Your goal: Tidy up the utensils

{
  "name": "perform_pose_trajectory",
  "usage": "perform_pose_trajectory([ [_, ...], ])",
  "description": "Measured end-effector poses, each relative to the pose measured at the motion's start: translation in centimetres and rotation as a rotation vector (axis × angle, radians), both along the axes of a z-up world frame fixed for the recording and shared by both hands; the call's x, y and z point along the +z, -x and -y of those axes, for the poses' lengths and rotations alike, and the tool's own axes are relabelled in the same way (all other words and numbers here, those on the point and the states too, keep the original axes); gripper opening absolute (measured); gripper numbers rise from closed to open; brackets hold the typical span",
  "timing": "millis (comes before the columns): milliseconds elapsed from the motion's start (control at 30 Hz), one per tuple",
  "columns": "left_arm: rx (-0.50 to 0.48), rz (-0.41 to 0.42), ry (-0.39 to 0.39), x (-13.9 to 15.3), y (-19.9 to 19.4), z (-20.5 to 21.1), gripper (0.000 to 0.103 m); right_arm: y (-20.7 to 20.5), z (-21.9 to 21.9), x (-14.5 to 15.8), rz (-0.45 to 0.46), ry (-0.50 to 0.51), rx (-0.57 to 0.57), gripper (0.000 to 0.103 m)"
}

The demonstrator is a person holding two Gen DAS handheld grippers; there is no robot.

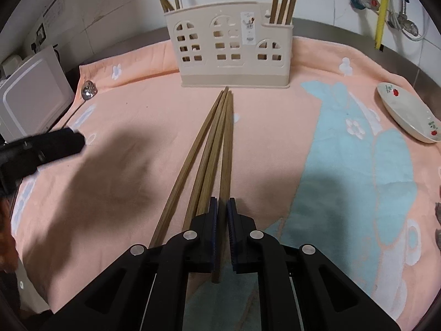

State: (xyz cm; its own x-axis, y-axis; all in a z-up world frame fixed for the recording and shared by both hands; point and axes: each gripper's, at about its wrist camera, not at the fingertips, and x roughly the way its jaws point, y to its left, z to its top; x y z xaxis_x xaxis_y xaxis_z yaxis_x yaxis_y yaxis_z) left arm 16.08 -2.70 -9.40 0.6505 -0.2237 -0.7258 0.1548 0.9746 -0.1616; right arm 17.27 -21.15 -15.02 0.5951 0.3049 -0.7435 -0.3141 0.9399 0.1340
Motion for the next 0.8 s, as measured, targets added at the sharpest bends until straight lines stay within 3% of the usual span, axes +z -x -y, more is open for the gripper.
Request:
perform_pose_trajectory([
  [233,-0.040,-0.036,-0.003,-1.2,0.2,2.8,0.065,0.8,1.8,2.2,0.062,-0.036,-0.014,0.007],
  [500,-0.077,-0.098,0.019,-2.7,-0.3,5.7,0.031,1.0,3.3,3.3,0.100,-0.064,-0.014,0.007],
  [800,-0.085,-0.154,0.021,-4.4,-1.9,7.7,0.014,1.0,4.4,3.2,0.100,-0.091,-0.017,0.007],
])
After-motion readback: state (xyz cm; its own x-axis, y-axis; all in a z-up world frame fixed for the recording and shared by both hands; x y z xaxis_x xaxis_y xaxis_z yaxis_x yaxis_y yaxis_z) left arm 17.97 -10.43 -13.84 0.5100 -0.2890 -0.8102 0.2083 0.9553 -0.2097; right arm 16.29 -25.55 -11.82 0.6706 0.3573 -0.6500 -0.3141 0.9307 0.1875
